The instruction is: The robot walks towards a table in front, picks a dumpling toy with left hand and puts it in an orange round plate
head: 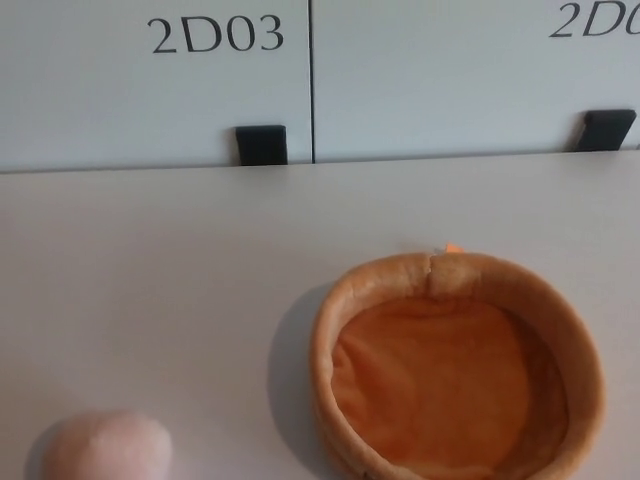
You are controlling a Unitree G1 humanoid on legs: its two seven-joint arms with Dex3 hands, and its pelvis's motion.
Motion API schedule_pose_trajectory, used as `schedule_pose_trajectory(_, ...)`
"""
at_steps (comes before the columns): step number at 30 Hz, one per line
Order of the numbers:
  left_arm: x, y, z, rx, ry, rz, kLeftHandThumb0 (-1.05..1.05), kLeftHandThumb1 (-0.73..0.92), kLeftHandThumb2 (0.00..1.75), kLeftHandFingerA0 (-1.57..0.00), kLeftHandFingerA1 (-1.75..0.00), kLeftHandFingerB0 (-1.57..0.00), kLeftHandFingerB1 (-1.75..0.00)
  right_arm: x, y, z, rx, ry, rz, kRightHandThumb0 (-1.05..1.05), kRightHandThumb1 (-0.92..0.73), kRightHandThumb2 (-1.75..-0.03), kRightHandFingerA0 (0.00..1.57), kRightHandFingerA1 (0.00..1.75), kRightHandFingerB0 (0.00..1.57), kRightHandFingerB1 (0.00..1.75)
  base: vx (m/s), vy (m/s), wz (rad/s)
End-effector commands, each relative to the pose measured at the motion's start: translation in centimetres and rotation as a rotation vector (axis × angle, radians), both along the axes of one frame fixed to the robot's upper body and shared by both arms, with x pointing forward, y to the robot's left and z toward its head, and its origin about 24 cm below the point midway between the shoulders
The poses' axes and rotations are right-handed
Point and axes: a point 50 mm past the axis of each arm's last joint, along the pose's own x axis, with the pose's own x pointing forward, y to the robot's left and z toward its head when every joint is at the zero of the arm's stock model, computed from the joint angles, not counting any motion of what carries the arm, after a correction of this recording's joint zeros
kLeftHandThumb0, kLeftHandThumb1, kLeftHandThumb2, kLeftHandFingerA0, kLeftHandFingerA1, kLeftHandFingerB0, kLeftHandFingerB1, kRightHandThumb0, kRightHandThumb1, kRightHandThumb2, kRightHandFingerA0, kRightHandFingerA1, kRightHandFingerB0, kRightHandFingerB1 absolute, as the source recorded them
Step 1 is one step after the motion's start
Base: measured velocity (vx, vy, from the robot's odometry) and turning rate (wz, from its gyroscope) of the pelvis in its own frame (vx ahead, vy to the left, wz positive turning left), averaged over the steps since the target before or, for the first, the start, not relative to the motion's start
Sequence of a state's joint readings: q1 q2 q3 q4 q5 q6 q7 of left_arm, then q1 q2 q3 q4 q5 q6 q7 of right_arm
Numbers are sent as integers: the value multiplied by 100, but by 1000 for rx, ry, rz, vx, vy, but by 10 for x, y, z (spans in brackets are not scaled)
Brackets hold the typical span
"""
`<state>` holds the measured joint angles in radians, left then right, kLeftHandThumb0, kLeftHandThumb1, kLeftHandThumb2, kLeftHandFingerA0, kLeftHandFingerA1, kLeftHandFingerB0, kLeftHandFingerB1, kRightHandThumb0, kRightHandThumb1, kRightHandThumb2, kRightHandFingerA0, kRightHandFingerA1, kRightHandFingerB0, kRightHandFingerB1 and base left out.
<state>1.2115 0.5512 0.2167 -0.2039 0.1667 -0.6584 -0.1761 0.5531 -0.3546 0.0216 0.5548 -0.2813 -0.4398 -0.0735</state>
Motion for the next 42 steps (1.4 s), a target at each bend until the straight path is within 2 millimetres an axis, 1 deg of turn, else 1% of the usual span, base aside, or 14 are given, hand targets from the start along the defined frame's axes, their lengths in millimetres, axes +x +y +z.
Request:
schedule_pose_trajectory(1, 8, -7, 87, -180, -168, -97, -35, 58, 58, -44, -34, -39, -33, 0, -8, -5, -11, 45, -69, 1, -60, -56, 69, 44, 33, 34, 0, 0, 0)
schedule_pose_trajectory(16, 37, 26, 182, -313, -391, -194, -38, 51, 55, -53, -37, -45, -34, -3, -10, -5, -1, 60, -90, -3, -64, -58, 70, 45, 32, 34, 0, 0, 0)
schedule_pose_trajectory(23, 58, 39, 221, -326, -561, -273, -44, 43, 65, -33, -40, -27, -38, -4, -12, -5, -10, 63, -84, 0, -62, -58, 71, 46, 32, 34, 0, 0, 0)
schedule_pose_trajectory(25, 64, 37, 235, -366, -627, -287, -33, 48, 55, -44, -35, -27, -30, -4, -12, -5, -23, 64, -77, -1, -61, -57, 71, 44, 33, 34, 0, 0, 0)
schedule_pose_trajectory(26, 66, 36, 239, -383, -665, -293, -23, 32, 82, -41, -58, -10, -46, -4, -11, -4, -22, 62, -79, 0, -62, -57, 71, 45, 33, 34, 0, 0, 0)
schedule_pose_trajectory(28, 71, 34, 246, -415, -724, -304, -23, 31, 81, -42, -58, -9, -45, -5, -11, -4, -20, 61, -84, -2, -62, -59, 71, 45, 33, 34, 0, 0, 0)
schedule_pose_trajectory(29, 77, 30, 252, -431, -752, -316, -26, 30, 80, -76, -75, -7, -45, -5, -12, -5, -20, 65, -88, 0, -62, -57, 71, 45, 32, 33, 0, 0, 0)
schedule_pose_trajectory(32, 94, 19, 270, -314, -872, -377, -27, 34, 88, -76, -77, -1, -46, -6, -12, -6, -13, 74, -95, 0, -62, -58, 70, 44, 32, 33, 0, 0, 0)
schedule_pose_trajectory(33, 99, 17, 274, -281, -907, -393, -40, 45, 54, -65, -42, -15, -28, -6, -12, -6, -11, 74, -99, 1, -62, -58, 70, 45, 32, 33, 0, 0, 0)
schedule_pose_trajectory(35, 101, 16, 276, -273, -917, -398, -40, 45, 54, -65, -42, -15, -28, -6, -12, -6, -10, 74, -101, 1, -62, -58, 70, 45, 32, 33, 0, 0, 0)
schedule_pose_trajectory(36, 113, 12, 274, -289, -922, -421, -38, 46, 61, -14, -32, -12, -31, -6, -12, -6, 0, 72, -104, 4, -62, -58, 73, 47, 32, 34, 0, 0, 0)
schedule_pose_trajectory(38, 126, 7, 274, -246, -933, -440, -41, 49, 61, -15, -34, -15, -31, -5, -10, -6, 4, 72, -98, 2, -62, -58, 73, 46, 31, 33, 0, 0, 0)
schedule_pose_trajectory(39, 133, 4, 276, -195, -935, -455, -38, 52, 57, -30, -44, -19, -29, -6, -10, -5, -1, 71, -86, 0, -43, -91, 62, 68, 20, 51, 0, 0, 0)
schedule_pose_trajectory(42, 152, -4, 279, -85, -905, -478, -37, 50, 55, -36, -56, -27, -34, -6, -10, -5, -4, 68, -74, 0, -43, -91, 61, 67, 20, 51, 3, -2, 2)
